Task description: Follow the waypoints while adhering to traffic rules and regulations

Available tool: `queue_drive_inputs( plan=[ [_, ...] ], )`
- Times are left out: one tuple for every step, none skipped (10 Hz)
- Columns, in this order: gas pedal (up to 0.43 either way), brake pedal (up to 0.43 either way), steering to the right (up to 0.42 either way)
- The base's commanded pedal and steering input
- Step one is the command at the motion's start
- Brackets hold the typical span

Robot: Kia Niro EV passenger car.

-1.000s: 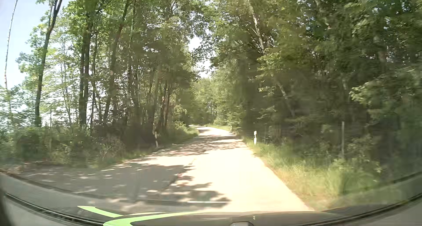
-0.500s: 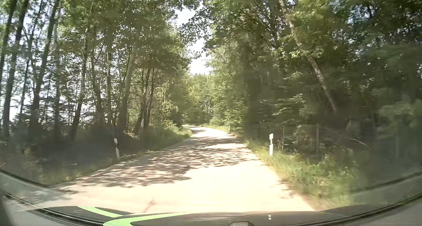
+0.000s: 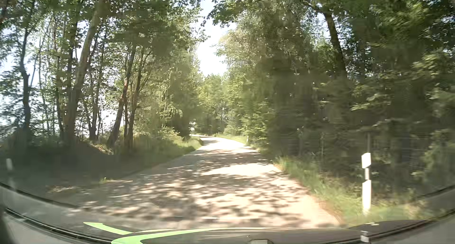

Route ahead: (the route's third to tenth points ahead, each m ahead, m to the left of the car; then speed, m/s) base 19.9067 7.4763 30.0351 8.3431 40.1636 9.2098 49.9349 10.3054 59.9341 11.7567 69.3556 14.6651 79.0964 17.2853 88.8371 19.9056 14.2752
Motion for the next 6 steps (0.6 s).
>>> queue_drive_inputs(
  plan=[
    [0.189,0.0,0.001],
    [0.189,0.0,0.0],
    [0.189,0.0,0.001],
    [0.189,0.0,0.001],
    [0.189,0.0,0.001],
    [0.189,0.0,0.001]
  ],
)
